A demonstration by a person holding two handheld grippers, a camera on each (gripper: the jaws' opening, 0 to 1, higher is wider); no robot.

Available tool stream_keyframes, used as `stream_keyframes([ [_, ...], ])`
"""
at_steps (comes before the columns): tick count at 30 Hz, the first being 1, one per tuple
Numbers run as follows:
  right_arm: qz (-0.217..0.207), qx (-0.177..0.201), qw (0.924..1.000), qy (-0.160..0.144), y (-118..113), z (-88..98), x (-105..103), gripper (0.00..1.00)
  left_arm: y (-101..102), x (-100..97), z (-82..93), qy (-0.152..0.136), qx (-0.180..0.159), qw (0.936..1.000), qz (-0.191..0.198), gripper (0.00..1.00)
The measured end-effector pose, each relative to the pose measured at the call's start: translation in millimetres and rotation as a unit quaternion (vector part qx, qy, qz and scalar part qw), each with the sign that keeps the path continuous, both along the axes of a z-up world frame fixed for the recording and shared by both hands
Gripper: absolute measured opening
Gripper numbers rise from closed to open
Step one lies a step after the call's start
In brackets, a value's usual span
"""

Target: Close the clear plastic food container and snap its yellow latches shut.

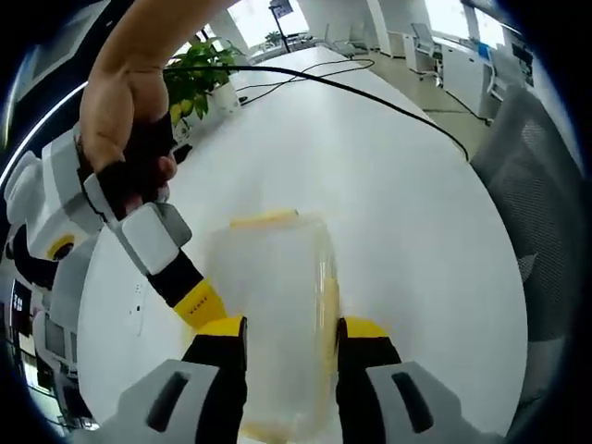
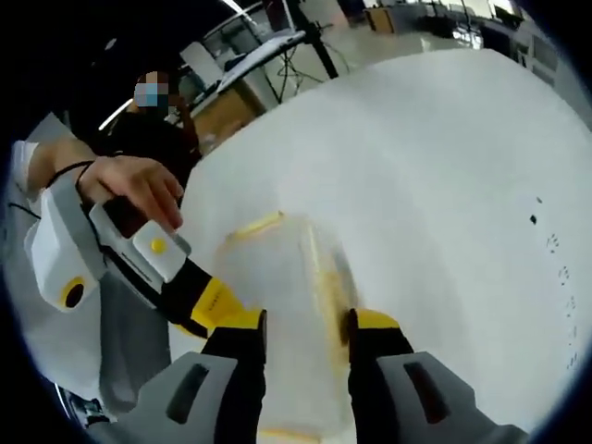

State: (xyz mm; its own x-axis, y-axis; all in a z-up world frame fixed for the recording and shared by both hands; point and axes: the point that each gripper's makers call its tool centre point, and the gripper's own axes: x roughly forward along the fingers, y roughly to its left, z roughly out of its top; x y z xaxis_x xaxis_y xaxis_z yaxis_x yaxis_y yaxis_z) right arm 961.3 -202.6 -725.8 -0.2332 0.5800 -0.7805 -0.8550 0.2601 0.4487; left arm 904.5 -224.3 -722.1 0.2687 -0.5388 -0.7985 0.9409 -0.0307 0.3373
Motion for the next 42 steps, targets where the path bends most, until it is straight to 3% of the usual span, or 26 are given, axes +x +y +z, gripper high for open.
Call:
stream_keyframes([
  [4, -0.011, -0.006, 0.9998, 0.015, 1, -0.1, -4, 0.29, -1, 1.0, -0.7, -0.003, -0.002, 1.0000, -0.001, 0.29],
  [5, 0.000, -0.022, 0.9986, 0.048, -4, -1.1, -17, 0.27, -8, -1.8, -1.0, -0.018, -0.004, 0.9994, -0.030, 0.29],
  [6, -0.016, -0.010, 0.9995, 0.026, 2, -4.5, -6, 0.27, -3, -2.5, -1.3, -0.017, 0.004, 0.9998, -0.005, 0.29],
  [8, -0.013, -0.006, 0.9994, 0.030, 2, -7.9, -8, 0.26, -4, -4.4, -1.4, -0.015, 0.002, 0.9999, -0.008, 0.29],
  [14, -0.017, -0.002, 0.9994, 0.030, 1, -16.0, 11, 0.27, -6, -8.7, -1.6, -0.018, 0.001, 0.9998, -0.008, 0.29],
  [26, -0.029, 0.009, 0.9992, 0.025, -1, -9.6, 8, 0.32, -2, -11.5, 0.0, -0.036, 0.012, 0.9992, -0.015, 0.31],
  [29, -0.051, 0.012, 0.9986, 0.008, -3, -7.2, 12, 0.34, -1, -12.5, 2.9, -0.036, 0.009, 0.9993, -0.009, 0.31],
  [32, -0.073, 0.023, 0.9962, -0.040, -8, 1.2, 15, 0.42, -9, -12.2, 16.2, -0.016, -0.044, 0.9986, 0.022, 0.35],
  [34, -0.090, 0.039, 0.9943, -0.043, -12, 12.3, 4, 0.39, -11, -11.2, 25.5, -0.016, -0.065, 0.9971, 0.036, 0.35],
  [36, -0.110, 0.057, 0.9906, -0.059, -16, 19.0, 9, 0.38, -9, -11.0, 27.4, -0.013, -0.071, 0.9965, 0.042, 0.35],
  [39, -0.129, 0.070, 0.9855, -0.085, -20, 36.5, -2, 0.39, -3, -8.6, 29.0, -0.013, -0.076, 0.9953, 0.057, 0.35],
  [42, -0.145, 0.088, 0.9803, -0.102, -27, 38.3, -5, 0.39, 7, -5.6, 32.4, 0.011, -0.105, 0.9893, 0.100, 0.35],
])
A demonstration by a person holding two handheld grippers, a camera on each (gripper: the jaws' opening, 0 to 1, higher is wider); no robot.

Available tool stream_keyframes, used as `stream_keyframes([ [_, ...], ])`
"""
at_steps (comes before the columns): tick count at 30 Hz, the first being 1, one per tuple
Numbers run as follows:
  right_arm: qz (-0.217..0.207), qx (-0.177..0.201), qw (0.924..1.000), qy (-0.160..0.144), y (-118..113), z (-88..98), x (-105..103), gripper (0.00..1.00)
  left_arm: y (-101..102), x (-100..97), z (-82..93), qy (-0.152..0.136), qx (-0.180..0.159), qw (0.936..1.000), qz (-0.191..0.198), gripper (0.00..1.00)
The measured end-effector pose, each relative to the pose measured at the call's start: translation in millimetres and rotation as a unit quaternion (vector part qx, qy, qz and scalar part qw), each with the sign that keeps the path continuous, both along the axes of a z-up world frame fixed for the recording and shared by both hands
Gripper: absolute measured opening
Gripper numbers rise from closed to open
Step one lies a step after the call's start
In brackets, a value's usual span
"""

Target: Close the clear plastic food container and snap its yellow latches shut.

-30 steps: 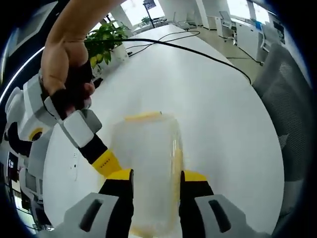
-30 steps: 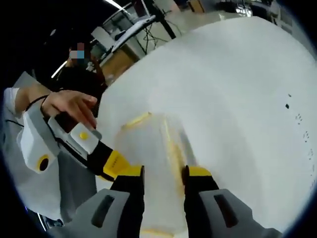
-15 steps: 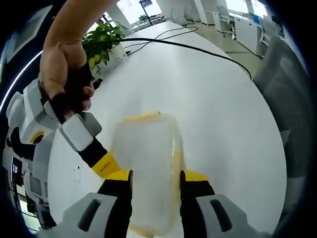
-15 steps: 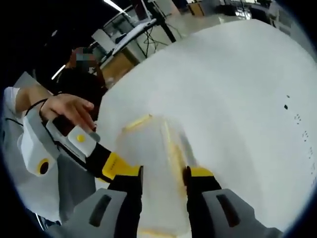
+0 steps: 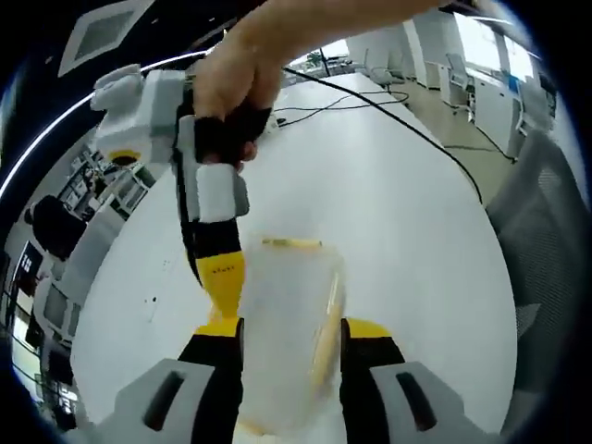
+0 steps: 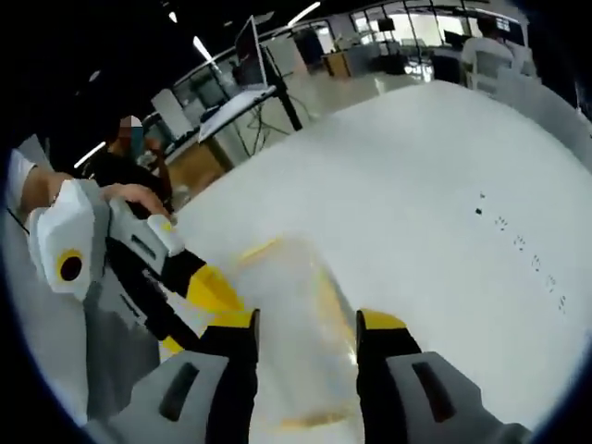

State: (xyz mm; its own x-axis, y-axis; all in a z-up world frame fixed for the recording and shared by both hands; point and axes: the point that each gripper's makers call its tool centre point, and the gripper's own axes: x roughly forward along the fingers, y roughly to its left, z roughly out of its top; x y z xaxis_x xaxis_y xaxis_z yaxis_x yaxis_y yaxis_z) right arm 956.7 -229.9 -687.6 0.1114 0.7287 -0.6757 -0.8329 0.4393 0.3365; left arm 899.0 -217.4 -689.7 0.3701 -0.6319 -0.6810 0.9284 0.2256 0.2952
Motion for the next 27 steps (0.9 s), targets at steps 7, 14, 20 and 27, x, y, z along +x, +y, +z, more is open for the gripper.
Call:
stream_keyframes([
  [7, -0.023, 0.013, 0.9977, -0.062, -2, 11.3, -26, 0.39, 24, 7.9, 3.9, 0.015, -0.028, 0.9983, 0.049, 0.35],
  [14, -0.031, -0.008, 0.9947, -0.098, -4, 3.9, -50, 0.40, 36, 11.8, 2.8, 0.013, -0.040, 0.9964, 0.073, 0.35],
  [20, -0.070, 0.002, 0.9891, -0.130, -8, 6.7, -58, 0.41, 46, 15.5, 1.1, 0.029, -0.072, 0.9907, 0.111, 0.35],
  [27, -0.110, -0.013, 0.9785, -0.174, -26, 1.6, -64, 0.41, 58, 15.6, -2.0, 0.025, -0.084, 0.9874, 0.132, 0.35],
])
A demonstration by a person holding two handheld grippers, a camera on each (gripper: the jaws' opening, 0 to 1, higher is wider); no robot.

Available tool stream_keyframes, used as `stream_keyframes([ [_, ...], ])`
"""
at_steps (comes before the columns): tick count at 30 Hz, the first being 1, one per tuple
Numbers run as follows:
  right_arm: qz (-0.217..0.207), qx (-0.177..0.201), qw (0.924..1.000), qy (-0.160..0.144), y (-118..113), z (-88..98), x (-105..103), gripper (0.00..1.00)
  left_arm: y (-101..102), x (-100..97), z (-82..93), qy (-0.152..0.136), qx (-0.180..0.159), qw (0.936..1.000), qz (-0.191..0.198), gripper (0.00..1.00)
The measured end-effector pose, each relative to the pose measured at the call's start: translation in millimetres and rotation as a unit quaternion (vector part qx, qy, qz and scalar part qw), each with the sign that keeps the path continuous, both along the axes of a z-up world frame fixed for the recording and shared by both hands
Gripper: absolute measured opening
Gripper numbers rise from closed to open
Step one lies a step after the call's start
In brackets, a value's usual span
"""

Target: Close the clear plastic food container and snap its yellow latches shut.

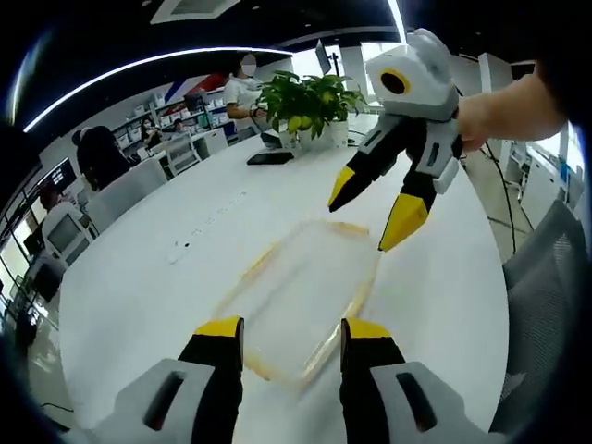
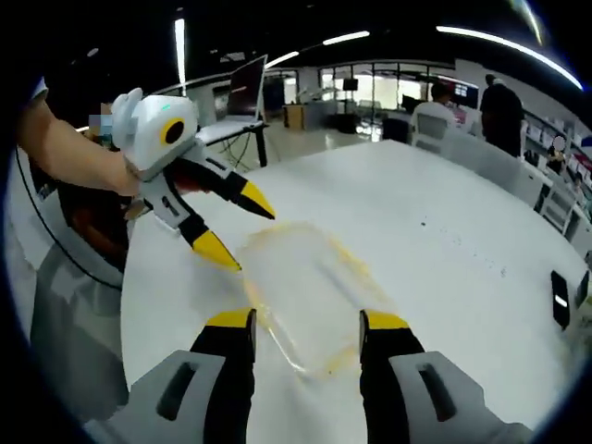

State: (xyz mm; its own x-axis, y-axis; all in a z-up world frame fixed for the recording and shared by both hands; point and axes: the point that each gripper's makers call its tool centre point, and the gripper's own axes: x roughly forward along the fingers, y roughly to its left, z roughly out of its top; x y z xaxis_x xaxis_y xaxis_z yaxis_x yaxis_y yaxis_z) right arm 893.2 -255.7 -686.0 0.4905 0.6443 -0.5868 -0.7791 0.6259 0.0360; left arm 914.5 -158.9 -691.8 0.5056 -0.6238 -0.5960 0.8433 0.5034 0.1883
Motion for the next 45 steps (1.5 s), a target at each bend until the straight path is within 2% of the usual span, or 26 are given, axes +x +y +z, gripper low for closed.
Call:
stream_keyframes([
  [3, -0.017, 0.011, 0.9998, -0.008, -5, -2.0, -2, 0.42, 4, -0.3, -3.9, -0.006, -0.001, 1.0000, 0.007, 0.36],
  [6, -0.046, 0.017, 0.9986, -0.018, -14, -6.5, -2, 0.51, 9, -1.2, -7.8, -0.014, -0.001, 0.9998, 0.015, 0.36],
  [8, -0.055, 0.021, 0.9982, -0.010, -17, -13.2, -5, 0.53, 13, -1.5, -10.3, -0.020, -0.001, 0.9995, 0.026, 0.36],
  [12, -0.055, 0.006, 0.9984, 0.014, -21, -35.1, -14, 0.51, 20, -3.6, -23.3, 0.000, -0.008, 0.9984, 0.056, 0.41],
  [17, -0.062, -0.003, 0.9978, 0.025, -23, -50.2, -12, 0.48, 21, -5.2, -38.4, 0.021, -0.014, 0.9971, 0.072, 0.46],
  [24, -0.053, -0.031, 0.9977, 0.028, -22, -68.2, -6, 0.48, 17, -3.3, -56.1, 0.043, -0.004, 0.9967, 0.068, 0.51],
  [37, -0.065, -0.025, 0.9971, 0.028, -20, -70.2, -1, 0.46, 10, 0.8, -57.3, 0.046, -0.011, 0.9965, 0.069, 0.47],
  [45, -0.068, -0.027, 0.9971, 0.022, -19, -68.1, 4, 0.41, 7, -0.6, -57.3, 0.046, -0.012, 0.9966, 0.067, 0.44],
])
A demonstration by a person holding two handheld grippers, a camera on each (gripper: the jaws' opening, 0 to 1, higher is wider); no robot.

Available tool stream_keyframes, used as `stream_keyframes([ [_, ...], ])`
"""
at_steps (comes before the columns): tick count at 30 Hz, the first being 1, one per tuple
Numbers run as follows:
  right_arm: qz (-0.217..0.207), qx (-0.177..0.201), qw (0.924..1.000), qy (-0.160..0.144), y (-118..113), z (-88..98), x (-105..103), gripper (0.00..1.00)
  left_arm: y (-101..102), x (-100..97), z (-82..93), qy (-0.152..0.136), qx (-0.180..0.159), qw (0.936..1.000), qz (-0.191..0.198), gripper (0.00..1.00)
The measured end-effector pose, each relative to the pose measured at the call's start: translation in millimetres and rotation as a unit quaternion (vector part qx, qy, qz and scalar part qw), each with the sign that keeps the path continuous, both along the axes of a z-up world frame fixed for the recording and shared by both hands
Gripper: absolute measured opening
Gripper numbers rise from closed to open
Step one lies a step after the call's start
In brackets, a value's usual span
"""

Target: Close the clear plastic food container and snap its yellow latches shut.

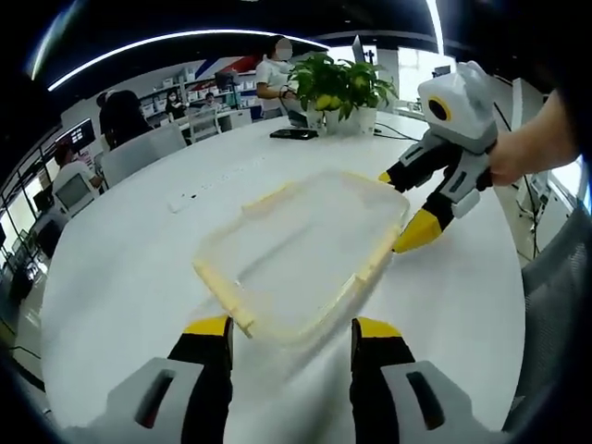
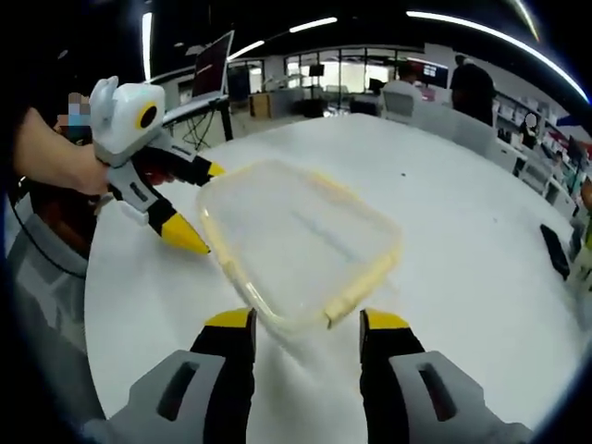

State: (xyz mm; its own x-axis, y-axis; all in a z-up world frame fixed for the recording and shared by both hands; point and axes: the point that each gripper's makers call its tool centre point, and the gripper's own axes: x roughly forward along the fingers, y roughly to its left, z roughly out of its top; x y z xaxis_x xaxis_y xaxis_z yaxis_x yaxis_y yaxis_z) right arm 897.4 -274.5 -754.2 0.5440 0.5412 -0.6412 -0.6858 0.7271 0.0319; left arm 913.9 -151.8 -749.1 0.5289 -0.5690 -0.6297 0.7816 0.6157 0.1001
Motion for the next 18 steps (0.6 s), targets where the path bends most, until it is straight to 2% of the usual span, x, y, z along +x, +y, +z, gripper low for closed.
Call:
stream_keyframes([
  [2, 0.001, 0.001, 1.0000, -0.002, 0.7, 0.3, 0.2, 0.38, 1.0, 0.2, -0.1, -0.002, 0.002, 1.0000, 0.004, 0.42],
  [6, 0.007, -0.006, 0.9999, -0.009, 3.0, -0.8, -1.1, 0.37, 6.9, 0.3, -4.2, -0.008, 0.023, 0.9997, 0.004, 0.31],
  [11, 0.005, -0.008, 0.9999, -0.011, 2.3, -1.3, -1.2, 0.34, 8.2, -0.9, -4.1, -0.013, 0.022, 0.9996, 0.006, 0.28],
  [18, 0.009, -0.015, 0.9998, -0.012, 3.0, -2.2, -1.2, 0.33, 7.7, -1.8, -4.8, -0.012, 0.018, 0.9996, 0.017, 0.31],
])
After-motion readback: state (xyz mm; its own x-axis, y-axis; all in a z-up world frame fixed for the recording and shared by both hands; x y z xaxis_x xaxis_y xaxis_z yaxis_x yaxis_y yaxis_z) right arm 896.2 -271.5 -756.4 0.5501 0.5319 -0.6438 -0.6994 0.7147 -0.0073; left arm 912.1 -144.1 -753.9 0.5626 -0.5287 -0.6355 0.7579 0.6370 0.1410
